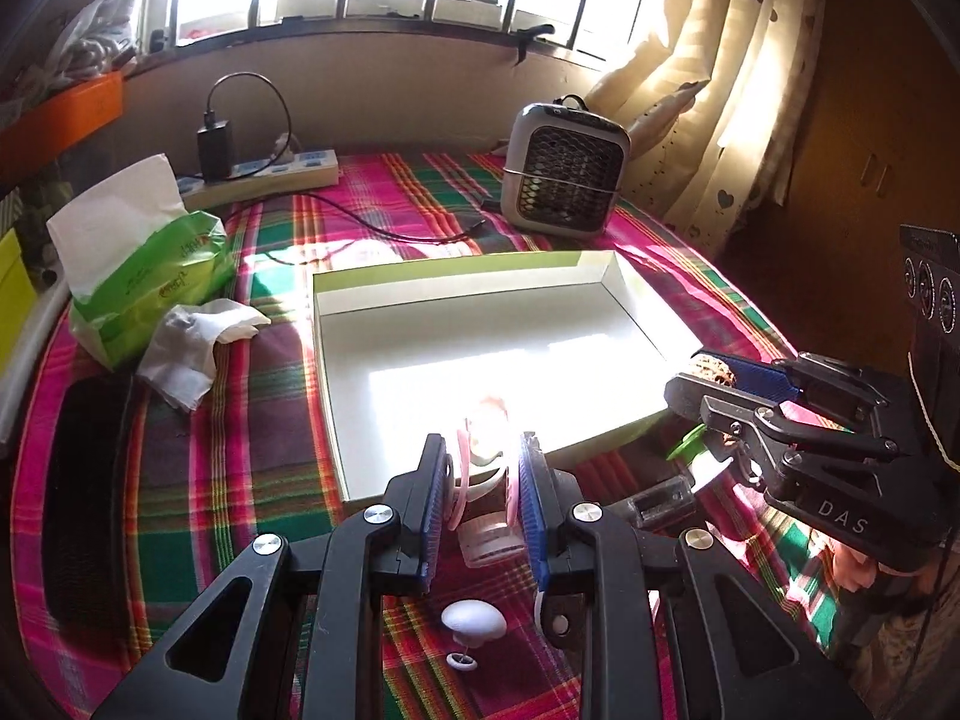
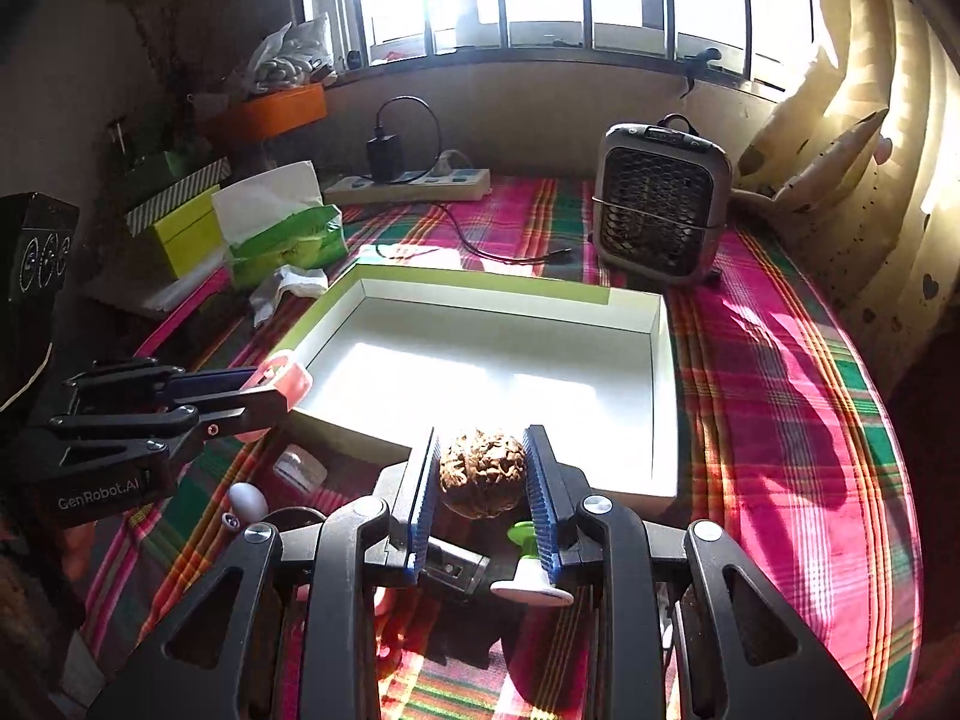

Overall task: Organize objects
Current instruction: 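Carry the clip in the left gripper and walnut in the right over the white box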

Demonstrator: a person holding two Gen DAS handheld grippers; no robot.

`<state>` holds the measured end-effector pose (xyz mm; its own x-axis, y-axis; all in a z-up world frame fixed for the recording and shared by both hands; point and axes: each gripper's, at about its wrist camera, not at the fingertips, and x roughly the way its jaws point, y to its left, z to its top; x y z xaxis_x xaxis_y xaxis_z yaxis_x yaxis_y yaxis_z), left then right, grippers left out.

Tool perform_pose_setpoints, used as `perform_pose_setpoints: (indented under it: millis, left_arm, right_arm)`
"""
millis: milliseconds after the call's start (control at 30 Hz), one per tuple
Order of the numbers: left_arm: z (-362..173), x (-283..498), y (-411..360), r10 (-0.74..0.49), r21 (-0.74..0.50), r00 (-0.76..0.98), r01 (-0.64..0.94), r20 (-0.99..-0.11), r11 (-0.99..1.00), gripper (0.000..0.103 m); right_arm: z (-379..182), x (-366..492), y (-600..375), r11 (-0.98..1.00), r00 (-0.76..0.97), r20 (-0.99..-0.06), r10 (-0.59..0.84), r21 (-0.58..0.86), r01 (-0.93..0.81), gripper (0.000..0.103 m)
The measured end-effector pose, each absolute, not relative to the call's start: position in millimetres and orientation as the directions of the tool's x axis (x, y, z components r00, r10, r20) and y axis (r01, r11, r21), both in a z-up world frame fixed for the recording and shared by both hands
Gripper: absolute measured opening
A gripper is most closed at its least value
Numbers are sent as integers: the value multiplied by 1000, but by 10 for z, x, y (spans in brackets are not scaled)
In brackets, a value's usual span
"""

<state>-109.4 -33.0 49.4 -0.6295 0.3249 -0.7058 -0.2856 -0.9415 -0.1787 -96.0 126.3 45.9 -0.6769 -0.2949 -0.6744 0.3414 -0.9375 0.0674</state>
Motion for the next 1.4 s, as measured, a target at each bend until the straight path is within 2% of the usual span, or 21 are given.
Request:
perform_pose_setpoints:
  millis: [867,1400]
  left_arm:
    - [272,-1951,-276,282,-183,-581,-224,-763,-957,21]
    - [159,-2123,-242,254,-163,-562,-208,-787,-964,21]
  right_arm:
    - [209,-2089,1127,-950,-589,-770,-246,69,306,29]
    - [104,-2259,1086,-956,-564,-803,-194,27,291,29]
